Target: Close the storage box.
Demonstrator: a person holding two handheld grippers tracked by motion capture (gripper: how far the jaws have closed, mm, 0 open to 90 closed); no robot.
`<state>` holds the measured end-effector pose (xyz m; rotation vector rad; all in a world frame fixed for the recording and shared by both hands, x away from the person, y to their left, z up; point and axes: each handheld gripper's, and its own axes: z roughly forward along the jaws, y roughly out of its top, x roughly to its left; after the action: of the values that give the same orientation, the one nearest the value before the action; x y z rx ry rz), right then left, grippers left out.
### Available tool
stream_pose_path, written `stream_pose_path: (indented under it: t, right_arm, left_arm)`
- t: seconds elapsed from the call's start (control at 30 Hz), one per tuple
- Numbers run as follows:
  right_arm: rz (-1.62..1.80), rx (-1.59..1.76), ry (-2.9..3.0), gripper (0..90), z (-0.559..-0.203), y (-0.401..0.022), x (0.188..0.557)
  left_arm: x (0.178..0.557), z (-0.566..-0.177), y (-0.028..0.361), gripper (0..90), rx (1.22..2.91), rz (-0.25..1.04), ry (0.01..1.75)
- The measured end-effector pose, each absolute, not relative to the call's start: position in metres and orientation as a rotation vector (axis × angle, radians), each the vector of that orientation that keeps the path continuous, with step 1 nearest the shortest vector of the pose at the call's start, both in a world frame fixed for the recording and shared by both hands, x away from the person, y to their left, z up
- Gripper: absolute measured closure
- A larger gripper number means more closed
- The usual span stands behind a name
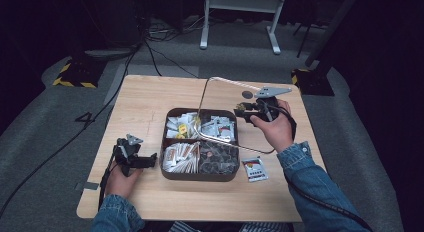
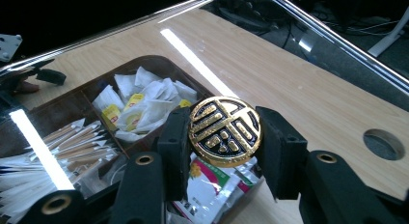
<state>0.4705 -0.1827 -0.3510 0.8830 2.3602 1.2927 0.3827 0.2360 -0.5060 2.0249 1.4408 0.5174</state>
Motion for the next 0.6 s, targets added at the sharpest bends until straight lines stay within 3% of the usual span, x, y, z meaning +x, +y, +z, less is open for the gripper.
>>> stream_pose_path:
  t: [0.6]
  right_arm:
    - [1.291, 0.863, 2.429, 58.9, -0.366, -0.139, 0.474]
  left_arm:
    - [0.383, -0.506, 0.236, 0.9, 2.027, 0.517, 1.440]
